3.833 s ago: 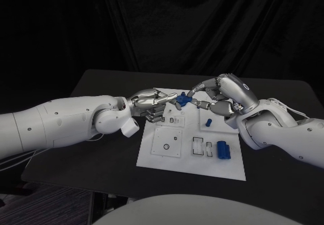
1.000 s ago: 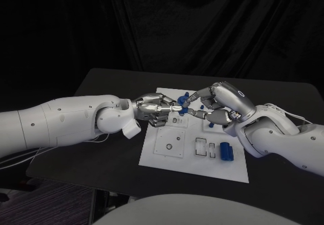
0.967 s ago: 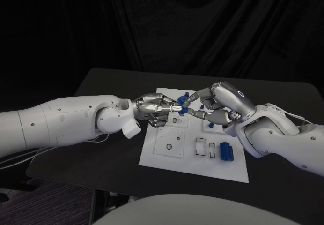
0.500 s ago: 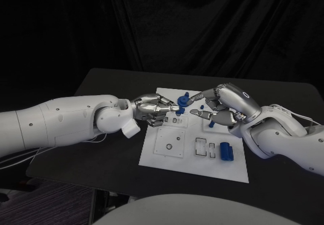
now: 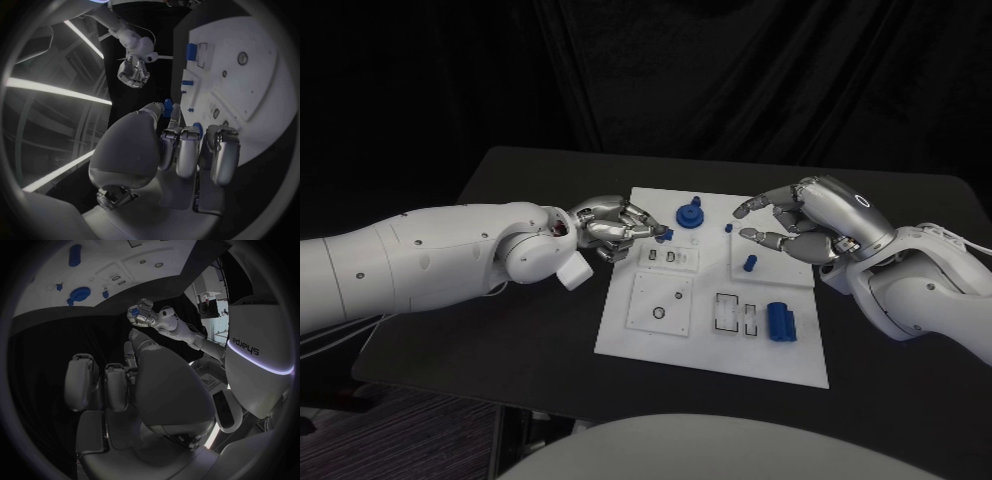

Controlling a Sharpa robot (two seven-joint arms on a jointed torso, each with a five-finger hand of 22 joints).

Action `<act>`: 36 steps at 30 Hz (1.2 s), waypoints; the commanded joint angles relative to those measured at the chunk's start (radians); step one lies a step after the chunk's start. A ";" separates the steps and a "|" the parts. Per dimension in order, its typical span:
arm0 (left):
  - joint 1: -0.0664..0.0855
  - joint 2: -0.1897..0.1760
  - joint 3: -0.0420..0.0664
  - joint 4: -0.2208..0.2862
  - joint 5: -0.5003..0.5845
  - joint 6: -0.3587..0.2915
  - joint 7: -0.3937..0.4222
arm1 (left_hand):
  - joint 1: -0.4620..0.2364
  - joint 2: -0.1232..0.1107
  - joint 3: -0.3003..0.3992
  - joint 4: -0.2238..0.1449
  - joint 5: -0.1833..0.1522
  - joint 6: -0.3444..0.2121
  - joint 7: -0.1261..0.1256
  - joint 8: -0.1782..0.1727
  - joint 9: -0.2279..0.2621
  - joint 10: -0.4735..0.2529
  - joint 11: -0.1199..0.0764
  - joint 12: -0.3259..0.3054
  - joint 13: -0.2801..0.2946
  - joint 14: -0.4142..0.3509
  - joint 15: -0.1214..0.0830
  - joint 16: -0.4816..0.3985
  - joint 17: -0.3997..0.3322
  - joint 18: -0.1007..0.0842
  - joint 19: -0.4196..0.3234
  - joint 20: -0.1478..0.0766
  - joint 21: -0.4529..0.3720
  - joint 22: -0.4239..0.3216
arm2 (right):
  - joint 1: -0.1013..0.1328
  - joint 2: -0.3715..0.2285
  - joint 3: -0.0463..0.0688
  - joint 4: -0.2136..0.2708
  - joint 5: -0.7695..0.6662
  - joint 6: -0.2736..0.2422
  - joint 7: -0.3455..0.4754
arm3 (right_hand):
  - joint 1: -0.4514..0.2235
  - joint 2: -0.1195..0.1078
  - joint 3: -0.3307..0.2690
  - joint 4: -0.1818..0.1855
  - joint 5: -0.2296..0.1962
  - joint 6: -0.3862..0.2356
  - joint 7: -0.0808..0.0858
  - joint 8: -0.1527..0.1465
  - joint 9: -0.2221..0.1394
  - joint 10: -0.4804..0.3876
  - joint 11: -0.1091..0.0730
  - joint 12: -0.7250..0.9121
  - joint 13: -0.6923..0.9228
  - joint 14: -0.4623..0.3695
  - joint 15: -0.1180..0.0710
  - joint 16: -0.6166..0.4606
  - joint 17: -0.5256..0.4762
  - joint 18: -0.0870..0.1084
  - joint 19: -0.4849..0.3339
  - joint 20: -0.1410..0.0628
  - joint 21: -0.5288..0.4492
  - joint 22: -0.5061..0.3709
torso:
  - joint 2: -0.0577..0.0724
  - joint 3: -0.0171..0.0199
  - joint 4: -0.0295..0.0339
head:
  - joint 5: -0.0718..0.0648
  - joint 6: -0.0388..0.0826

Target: Assemble the parts on the task board

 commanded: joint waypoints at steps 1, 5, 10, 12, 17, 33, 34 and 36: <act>0.014 0.005 0.001 -0.003 -0.236 -0.182 -0.079 | -0.011 -0.004 0.167 -0.157 -0.010 -0.003 -0.003 0.008 0.079 0.102 -0.002 0.004 0.263 0.106 -0.006 -0.004 0.263 -0.006 0.103 -0.008 -0.003 0.263 | 0.007 -0.003 0.001 0.003 -0.019 0.012 -0.057 | 0.003 -0.005 0.000 0.008 -0.005 0.007 0.002 0.001 0.002 0.024 0.006 -0.007 0.187 0.055 0.005 -0.006 0.120 0.016 -0.003 0.008 -0.004 0.178 | 0.000 0.0021 -0.0017 | -0.008 0.000; 0.033 0.021 0.001 -0.015 -0.386 -0.221 -0.173 | -0.014 -0.007 0.177 -0.160 -0.018 -0.002 -0.004 0.009 0.077 0.102 -0.003 0.004 0.263 0.106 -0.007 -0.004 0.263 -0.006 0.103 -0.010 -0.003 0.263 | 0.011 -0.001 0.001 -0.001 -0.020 0.020 -0.069 | 0.004 -0.003 0.000 0.009 -0.006 0.010 0.002 0.001 0.002 0.024 0.007 -0.007 0.186 0.055 0.006 -0.005 0.121 0.016 -0.003 0.009 -0.004 0.178 | -0.001 0.0027 -0.0009 | -0.023 0.000; 0.046 0.048 0.001 -0.019 -0.535 -0.224 -0.305 | -0.019 -0.012 0.194 -0.166 -0.032 0.001 -0.005 0.011 0.072 0.102 -0.005 0.004 0.263 0.106 -0.009 -0.004 0.263 -0.006 0.103 -0.015 -0.003 0.263 | 0.014 0.005 0.001 -0.008 -0.020 0.026 -0.075 | 0.006 -0.002 0.001 0.010 -0.006 0.013 0.002 0.002 0.002 0.023 0.008 -0.008 0.185 0.055 0.007 -0.005 0.121 0.016 -0.002 0.010 -0.003 0.179 | -0.003 0.0068 -0.0063 | -0.035 0.000; 0.050 0.060 0.001 -0.019 -0.570 -0.222 -0.354 | -0.030 -0.025 0.220 -0.174 -0.063 0.013 -0.009 0.011 0.063 0.102 -0.008 0.004 0.263 0.106 -0.012 -0.004 0.263 -0.006 0.103 -0.021 -0.003 0.263 | 0.016 0.007 0.001 -0.010 -0.020 0.025 -0.074 | 0.008 -0.001 0.002 0.011 -0.005 0.017 0.002 0.003 0.003 0.024 0.009 -0.007 0.187 0.057 0.008 -0.003 0.124 0.015 -0.001 0.011 -0.001 0.179 | -0.005 0.0104 -0.0082 | -0.044 0.000; 0.055 0.103 0.001 -0.029 -0.621 -0.189 -0.471 | -0.045 -0.032 0.249 -0.180 -0.063 0.023 -0.011 0.008 0.052 0.102 -0.010 0.004 0.263 0.106 -0.015 -0.004 0.263 -0.006 0.103 -0.026 -0.003 0.263 | 0.019 0.008 0.001 -0.011 -0.020 0.023 -0.075 | 0.012 0.000 0.003 0.012 0.001 0.027 0.002 0.005 0.004 0.030 0.011 -0.003 0.191 0.060 0.009 0.003 0.129 0.013 0.006 0.013 0.012 0.183 | -0.013 0.0184 -0.0123 | -0.061 0.000; 0.057 0.184 0.001 -0.045 -0.658 -0.123 -0.615 | -0.107 -0.057 0.316 -0.212 -0.063 0.050 -0.020 0.009 0.035 0.102 -0.021 0.004 0.263 0.106 -0.026 -0.004 0.263 -0.006 0.103 -0.045 -0.003 0.263 | 0.019 0.017 0.001 -0.020 -0.020 0.019 -0.075 | 0.019 0.002 0.005 0.015 0.011 0.042 0.001 0.007 0.006 0.034 0.012 0.000 0.194 0.063 0.010 0.009 0.135 0.010 0.012 0.015 0.023 0.187 | -0.030 0.0340 -0.0181 | -0.055 0.000; 0.057 0.187 0.001 -0.042 -0.658 -0.124 -0.621 | -0.110 -0.058 0.318 -0.214 -0.063 0.050 -0.020 0.009 0.035 0.102 -0.021 0.004 0.263 0.106 -0.027 -0.004 0.263 -0.006 0.103 -0.046 -0.003 0.263 | 0.019 0.018 0.001 -0.021 -0.020 0.019 -0.075 | 0.019 0.002 0.005 0.015 0.011 0.042 0.001 0.007 0.006 0.034 0.012 0.000 0.194 0.063 0.010 0.009 0.135 0.010 0.012 0.015 0.023 0.187 | -0.030 0.0343 -0.0194 | -0.052 0.000; 0.057 0.191 0.001 -0.038 -0.658 -0.127 -0.630 | -0.110 -0.058 0.318 -0.214 -0.063 0.051 -0.020 0.009 0.035 0.102 -0.021 0.004 0.263 0.106 -0.027 -0.004 0.263 -0.006 0.103 -0.046 -0.003 0.263 | 0.019 0.020 0.001 -0.022 -0.020 0.020 -0.076 | 0.019 0.002 0.005 0.015 0.011 0.042 0.001 0.007 0.006 0.034 0.012 0.000 0.194 0.063 0.010 0.009 0.135 0.010 0.012 0.015 0.023 0.187 | -0.030 0.0339 -0.0197 | -0.050 0.000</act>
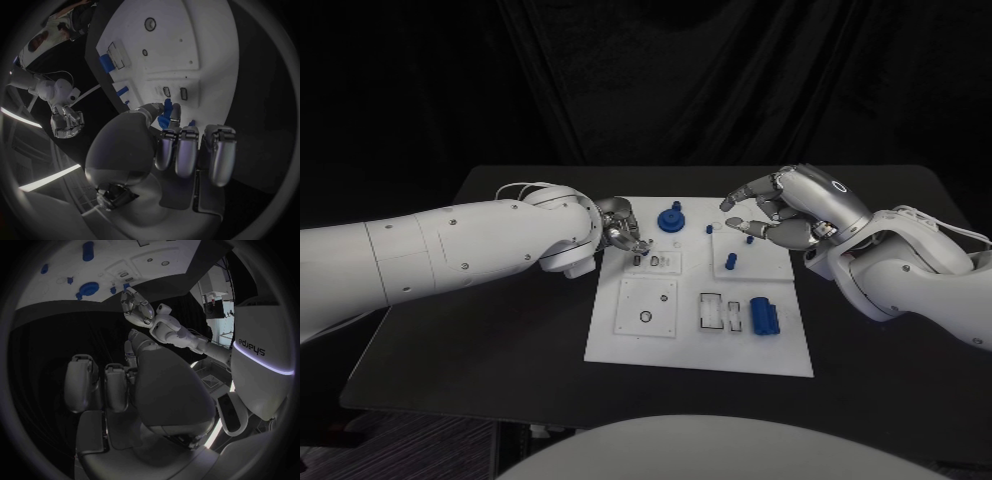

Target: Assemble the parts on the task board

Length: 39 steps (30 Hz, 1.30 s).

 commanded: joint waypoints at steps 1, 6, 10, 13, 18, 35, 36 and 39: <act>0.002 0.008 0.001 0.009 -0.017 0.008 -0.054 | -0.012 0.002 0.131 -0.123 0.005 0.043 -0.035 0.006 -0.004 0.102 -0.007 0.004 0.263 0.106 -0.006 -0.004 0.263 -0.006 0.105 -0.009 -0.003 0.263 | 0.001 0.002 0.001 -0.001 -0.007 0.002 -0.021 | 0.010 0.002 0.000 0.004 0.008 0.009 0.003 0.007 0.002 0.034 0.006 0.003 0.193 0.060 0.008 0.003 0.134 0.010 0.005 0.001 0.006 0.187 | -0.001 0.0011 -0.0007 | 0.003 0.000; 0.001 0.020 0.001 0.013 -0.018 -0.012 -0.064 | -0.021 0.001 0.137 -0.127 0.006 0.046 -0.036 0.006 -0.005 0.102 -0.009 0.004 0.263 0.106 -0.007 -0.004 0.263 -0.006 0.105 -0.012 -0.003 0.263 | 0.001 0.004 0.001 -0.003 -0.007 0.006 -0.026 | 0.015 0.003 0.002 0.004 0.015 0.011 0.003 0.005 0.001 0.032 0.006 0.002 0.192 0.060 0.008 0.003 0.133 0.011 0.005 0.002 0.005 0.187 | -0.002 0.0025 0.0012 | 0.000 0.000; 0.000 0.033 0.000 0.009 -0.018 -0.045 -0.064 | -0.024 0.002 0.140 -0.129 0.006 0.046 -0.036 0.006 -0.006 0.102 -0.009 0.004 0.263 0.106 -0.008 -0.004 0.263 -0.006 0.105 -0.013 -0.003 0.263 | 0.001 0.005 0.001 -0.005 -0.007 0.010 -0.030 | 0.018 0.004 0.004 0.004 0.020 0.012 0.003 0.004 0.001 0.031 0.006 0.001 0.190 0.060 0.008 0.003 0.133 0.010 0.005 0.002 0.005 0.187 | -0.002 0.0019 0.0032 | -0.001 0.000; -0.003 0.041 0.000 0.006 -0.018 -0.076 -0.062 | -0.028 0.002 0.144 -0.131 0.007 0.047 -0.036 0.005 -0.007 0.102 -0.010 0.004 0.263 0.106 -0.008 -0.004 0.263 -0.006 0.105 -0.014 -0.003 0.263 | 0.000 0.006 0.001 -0.007 -0.007 0.014 -0.033 | 0.019 0.004 0.005 0.004 0.022 0.012 0.003 0.004 0.001 0.030 0.007 0.000 0.189 0.060 0.008 0.002 0.132 0.011 0.005 0.002 0.004 0.187 | -0.001 0.0018 0.0009 | -0.004 0.000; -0.008 0.049 0.000 0.004 -0.018 -0.124 -0.049 | -0.033 0.003 0.147 -0.132 0.008 0.047 -0.037 0.005 -0.007 0.102 -0.010 0.004 0.263 0.106 -0.009 -0.004 0.263 -0.006 0.105 -0.015 -0.003 0.263 | -0.002 0.004 0.001 -0.006 -0.007 0.019 -0.035 | 0.021 0.006 0.006 0.004 0.025 0.014 0.004 0.004 0.001 0.024 0.007 -0.004 0.184 0.060 0.009 0.001 0.132 0.011 0.005 0.003 0.003 0.186 | -0.001 0.0015 0.0008 | 0.002 0.000; -0.038 0.056 0.000 -0.016 -0.018 -0.171 -0.071 | -0.043 0.003 0.154 -0.136 0.010 0.048 -0.038 0.006 -0.008 0.102 -0.010 0.004 0.263 0.106 -0.009 -0.004 0.263 -0.006 0.105 -0.018 -0.003 0.263 | -0.008 -0.005 0.001 -0.010 -0.007 0.030 -0.039 | 0.023 0.009 0.009 0.006 0.030 0.017 0.004 0.003 0.002 0.009 0.008 -0.015 0.169 0.059 0.009 0.000 0.130 0.011 0.004 0.003 0.001 0.186 | -0.004 0.0008 0.0021 | 0.004 0.000; -0.041 0.055 0.000 -0.016 -0.018 -0.174 -0.071 | -0.043 0.003 0.155 -0.136 0.009 0.048 -0.038 0.006 -0.008 0.102 -0.011 0.004 0.263 0.106 -0.010 -0.004 0.263 -0.006 0.105 -0.018 -0.003 0.263 | -0.008 -0.005 0.000 -0.010 -0.007 0.031 -0.039 | 0.023 0.009 0.009 0.006 0.030 0.017 0.004 0.003 0.002 0.009 0.008 -0.015 0.169 0.059 0.009 0.000 0.130 0.011 0.004 0.003 0.001 0.186 | -0.004 0.0008 0.0024 | 0.004 0.000; -0.048 0.055 0.000 -0.017 -0.018 -0.181 -0.069 | -0.045 0.003 0.155 -0.137 0.009 0.048 -0.038 0.006 -0.008 0.102 -0.011 0.004 0.263 0.106 -0.010 -0.004 0.263 -0.006 0.105 -0.018 -0.003 0.263 | -0.008 -0.006 0.000 -0.009 -0.006 0.032 -0.040 | 0.023 0.010 0.009 0.006 0.030 0.017 0.004 0.003 0.002 0.007 0.008 -0.017 0.167 0.059 0.009 0.000 0.130 0.012 0.004 0.003 0.000 0.186 | -0.004 0.0005 0.0008 | 0.004 0.000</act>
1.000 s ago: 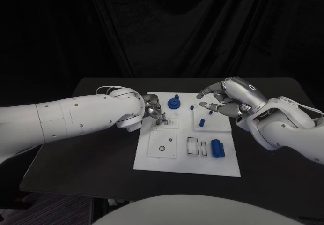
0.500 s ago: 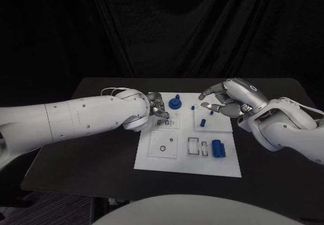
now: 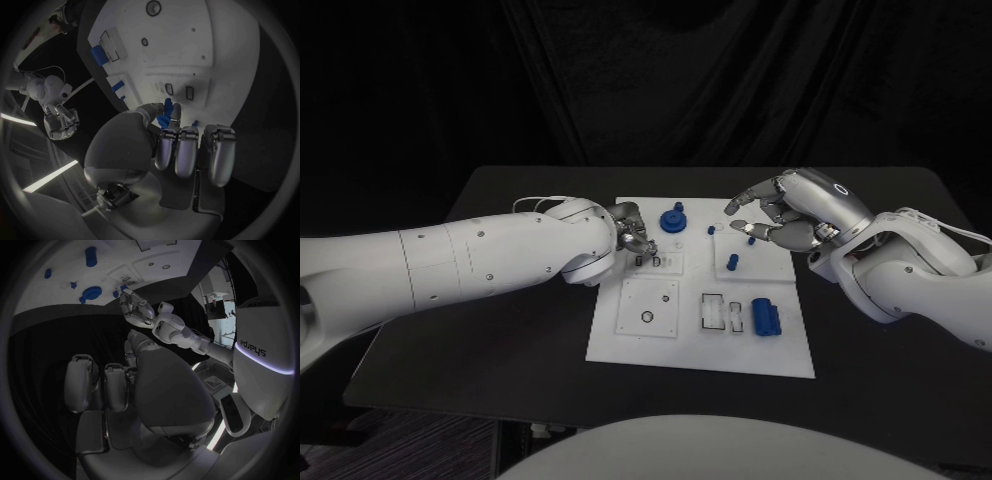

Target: Assemble the parts on the task board

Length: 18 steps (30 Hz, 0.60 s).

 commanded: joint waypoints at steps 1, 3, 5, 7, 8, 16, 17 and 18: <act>-0.008 0.000 0.001 0.001 -0.002 -0.033 0.000 | -0.005 0.007 0.127 -0.122 0.003 0.044 -0.040 0.004 0.002 0.105 -0.008 0.004 0.263 0.102 -0.006 -0.004 0.263 -0.006 0.105 -0.004 -0.003 0.263 | -0.003 -0.003 0.001 0.001 -0.005 0.008 -0.020 | 0.007 0.003 0.003 0.001 0.007 0.007 0.001 0.003 0.001 0.007 0.008 -0.007 0.167 0.063 0.006 0.001 0.130 0.012 0.004 0.003 0.000 0.185 | 0.000 -0.0004 -0.0019 | 0.001 0.000; -0.010 -0.001 0.001 0.002 -0.002 -0.034 0.001 | -0.006 0.007 0.128 -0.123 0.003 0.044 -0.040 0.005 0.002 0.105 -0.008 0.004 0.263 0.102 -0.007 -0.004 0.263 -0.006 0.105 -0.005 -0.003 0.263 | -0.003 -0.003 0.001 0.001 -0.005 0.010 -0.021 | 0.007 0.003 0.003 0.001 0.007 0.007 0.001 0.003 0.001 0.007 0.008 -0.007 0.167 0.063 0.006 0.001 0.130 0.012 0.004 0.003 0.000 0.185 | 0.000 -0.0005 -0.0027 | 0.001 0.000; -0.013 -0.003 0.001 0.005 -0.002 -0.035 0.002 | -0.006 0.007 0.128 -0.123 0.003 0.044 -0.040 0.005 0.002 0.105 -0.008 0.004 0.263 0.102 -0.007 -0.004 0.263 -0.006 0.105 -0.005 -0.003 0.263 | -0.003 -0.004 0.001 0.002 -0.005 0.011 -0.023 | 0.007 0.003 0.004 0.001 0.007 0.008 0.001 0.003 0.001 0.005 0.008 -0.008 0.165 0.063 0.006 0.000 0.129 0.012 0.004 0.003 0.001 0.185 | 0.000 -0.0003 -0.0028 | 0.000 0.000; -0.014 -0.004 0.001 0.007 -0.002 -0.036 0.003 | -0.006 0.007 0.128 -0.123 0.003 0.044 -0.040 0.005 0.002 0.105 -0.008 0.004 0.263 0.102 -0.007 -0.004 0.263 -0.006 0.105 -0.005 -0.003 0.263 | -0.003 -0.004 0.001 0.002 -0.004 0.013 -0.024 | 0.007 0.003 0.004 0.001 0.007 0.008 0.001 0.003 0.001 0.005 0.008 -0.008 0.165 0.063 0.006 0.000 0.129 0.012 0.004 0.003 0.001 0.185 | 0.000 0.0000 -0.0019 | -0.002 0.000; -0.015 -0.005 0.001 0.008 -0.002 -0.035 0.004 | -0.006 0.007 0.128 -0.123 0.003 0.044 -0.040 0.005 0.002 0.105 -0.008 0.004 0.263 0.102 -0.007 -0.004 0.263 -0.006 0.105 -0.005 -0.003 0.263 | -0.003 -0.004 0.001 0.002 -0.004 0.014 -0.025 | 0.007 0.003 0.004 0.001 0.007 0.008 0.001 0.003 0.001 0.005 0.008 -0.008 0.165 0.063 0.006 0.000 0.129 0.012 0.004 0.003 0.001 0.185 | 0.000 0.0000 -0.0012 | -0.003 0.000; -0.016 -0.005 0.001 0.008 0.014 -0.032 0.014 | -0.017 0.006 0.132 -0.125 -0.001 0.045 -0.041 0.005 0.001 0.105 -0.009 0.004 0.263 0.102 -0.007 -0.004 0.263 -0.006 0.105 -0.007 -0.003 0.263 | -0.003 -0.003 0.001 0.001 -0.004 0.023 -0.031 | 0.009 0.005 0.006 0.001 0.009 0.009 0.000 0.003 0.002 0.001 0.008 -0.012 0.161 0.063 0.006 0.001 0.130 0.012 0.004 0.003 0.000 0.185 | 0.002 -0.0018 -0.0027 | 0.001 0.000; -0.017 -0.005 0.001 0.009 0.022 -0.030 0.015 | -0.017 0.006 0.132 -0.125 -0.001 0.045 -0.041 0.005 0.001 0.105 -0.009 0.004 0.263 0.102 -0.007 -0.004 0.263 -0.006 0.105 -0.007 -0.003 0.263 | -0.004 -0.003 0.001 0.001 -0.004 0.024 -0.032 | 0.009 0.005 0.006 0.001 0.009 0.009 0.000 0.003 0.002 0.001 0.008 -0.012 0.161 0.063 0.006 0.001 0.130 0.012 0.004 0.003 0.000 0.185 | 0.001 -0.0012 -0.0027 | 0.001 0.000; -0.017 -0.005 0.001 0.010 0.028 -0.028 0.016 | -0.019 0.006 0.133 -0.125 -0.002 0.046 -0.042 0.005 0.001 0.105 -0.009 0.004 0.263 0.102 -0.008 -0.004 0.263 -0.006 0.105 -0.008 -0.003 0.263 | -0.004 -0.003 0.001 0.001 -0.004 0.025 -0.033 | 0.010 0.006 0.006 0.001 0.009 0.010 0.000 0.003 0.002 0.000 0.007 -0.012 0.160 0.063 0.006 0.000 0.129 0.012 0.004 0.003 0.000 0.185 | 0.002 -0.0009 -0.0027 | 0.000 0.000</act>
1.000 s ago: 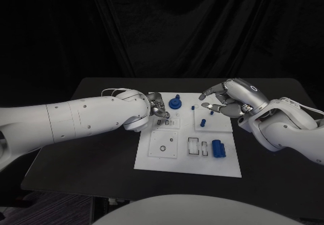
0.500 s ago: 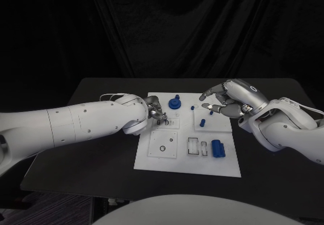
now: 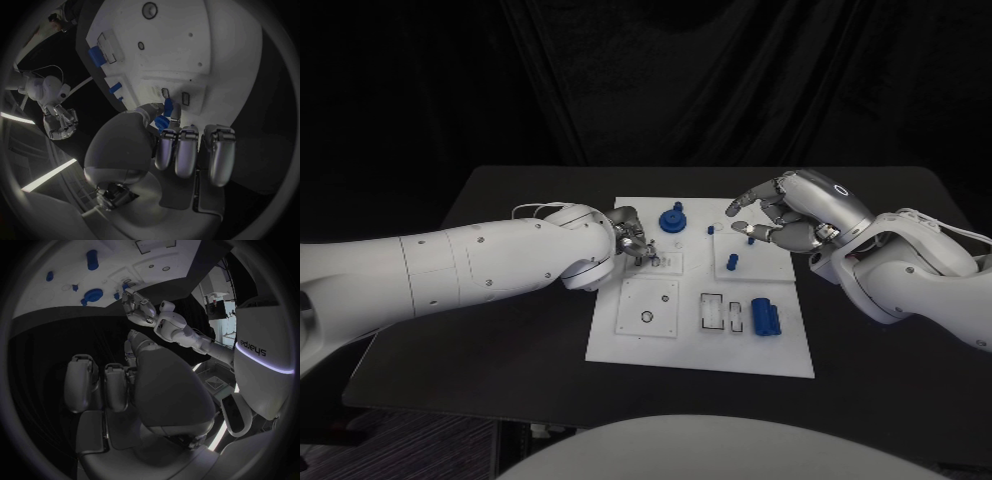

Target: Assemble the parts on the task board

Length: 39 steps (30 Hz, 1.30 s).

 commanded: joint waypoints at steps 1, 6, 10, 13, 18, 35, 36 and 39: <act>-0.003 0.000 0.001 0.004 0.030 -0.004 0.016 | -0.011 0.002 0.134 -0.125 -0.002 0.045 -0.042 0.007 0.001 0.105 -0.009 0.004 0.263 0.102 -0.008 -0.004 0.263 -0.006 0.105 -0.008 -0.003 0.263 | -0.003 0.000 0.001 0.000 -0.004 0.012 -0.024 | 0.006 0.002 0.006 0.001 0.005 0.010 0.000 0.003 0.002 0.000 0.007 -0.003 0.160 0.063 0.006 0.000 0.129 0.012 0.004 0.003 0.000 0.185 | 0.001 -0.0003 -0.0007 | 0.000 0.000; -0.003 -0.003 0.001 0.009 0.039 0.006 0.015 | -0.013 0.003 0.134 -0.124 -0.003 0.045 -0.042 0.007 0.001 0.105 -0.010 0.004 0.263 0.102 -0.008 -0.004 0.263 -0.006 0.105 -0.009 -0.003 0.263 | -0.003 0.000 0.001 -0.001 -0.004 0.017 -0.027 | 0.008 0.002 0.007 0.001 0.006 0.011 0.000 0.003 0.002 -0.002 0.007 -0.004 0.158 0.063 0.006 0.000 0.129 0.012 0.004 0.003 -0.001 0.185 | 0.000 -0.0008 0.0003 | 0.000 0.000; -0.003 -0.006 0.001 0.016 0.042 0.005 0.013 | -0.014 0.003 0.134 -0.124 -0.004 0.045 -0.042 0.007 0.001 0.105 -0.010 0.004 0.263 0.102 -0.008 -0.004 0.263 -0.006 0.105 -0.009 -0.003 0.263 | -0.003 0.001 0.001 -0.002 -0.004 0.019 -0.029 | 0.010 0.003 0.008 0.000 0.008 0.012 0.000 0.002 0.002 -0.003 0.007 -0.006 0.156 0.063 0.005 0.000 0.128 0.012 0.004 0.003 -0.002 0.185 | 0.000 0.0001 0.0006 | -0.001 0.000; -0.003 -0.008 0.001 0.022 0.043 0.005 0.014 | -0.016 0.004 0.134 -0.124 -0.004 0.046 -0.042 0.007 0.001 0.105 -0.010 0.004 0.263 0.102 -0.008 -0.004 0.263 -0.006 0.105 -0.009 -0.003 0.263 | -0.004 0.002 0.001 -0.002 -0.004 0.021 -0.030 | 0.014 0.004 0.010 -0.002 0.012 0.012 0.000 0.002 0.002 -0.004 0.007 -0.007 0.154 0.063 0.005 -0.001 0.127 0.012 0.004 0.003 -0.003 0.184 | 0.000 0.0004 0.0007 | -0.001 0.000; -0.003 -0.009 0.001 0.028 0.044 0.004 0.017 | -0.018 0.004 0.135 -0.124 -0.005 0.046 -0.042 0.008 0.001 0.105 -0.010 0.004 0.263 0.102 -0.008 -0.004 0.263 -0.006 0.105 -0.010 -0.003 0.263 | -0.004 0.002 0.001 -0.003 -0.003 0.028 -0.027 | 0.013 0.001 0.009 -0.001 0.015 0.012 0.001 0.001 0.002 -0.004 0.007 -0.007 0.154 0.063 0.005 -0.001 0.128 0.012 0.004 0.003 -0.002 0.185 | 0.000 0.0009 0.0001 | 0.002 0.000; -0.006 0.000 0.001 0.019 0.044 0.000 0.027 | -0.018 0.004 0.135 -0.123 -0.005 0.046 -0.042 0.008 0.001 0.105 -0.010 0.004 0.263 0.102 -0.008 -0.004 0.263 -0.006 0.105 -0.010 -0.003 0.263 | -0.004 0.003 0.001 -0.008 0.001 0.047 -0.028 | 0.012 0.000 0.008 0.000 0.016 0.013 0.001 0.000 0.002 -0.005 0.008 -0.008 0.153 0.063 0.005 -0.002 0.127 0.012 0.004 0.003 -0.004 0.184 | -0.001 0.0015 -0.0001 | -0.002 0.000; -0.006 0.001 0.001 0.018 0.044 0.000 0.027 | -0.018 0.004 0.135 -0.123 -0.005 0.046 -0.042 0.008 0.001 0.105 -0.010 0.004 0.263 0.102 -0.008 -0.004 0.263 -0.006 0.105 -0.010 -0.003 0.263 | -0.005 0.003 0.001 -0.009 0.002 0.048 -0.028 | 0.012 0.000 0.008 0.000 0.016 0.013 0.001 0.000 0.002 -0.005 0.008 -0.008 0.153 0.063 0.005 -0.002 0.127 0.012 0.004 0.003 -0.004 0.184 | -0.001 0.0017 -0.0004 | -0.001 0.000; -0.006 0.002 0.001 0.016 0.044 0.001 0.026 | -0.020 0.005 0.135 -0.123 -0.005 0.047 -0.043 0.008 0.001 0.105 -0.010 0.004 0.263 0.102 -0.008 -0.004 0.263 -0.006 0.105 -0.010 -0.003 0.263 | -0.005 0.003 0.001 -0.009 0.004 0.051 -0.030 | 0.012 0.000 0.008 0.000 0.016 0.013 0.001 0.000 0.002 -0.005 0.008 -0.008 0.153 0.063 0.005 -0.002 0.127 0.012 0.004 0.003 -0.004 0.184 | -0.001 0.0018 -0.0006 | 0.001 0.000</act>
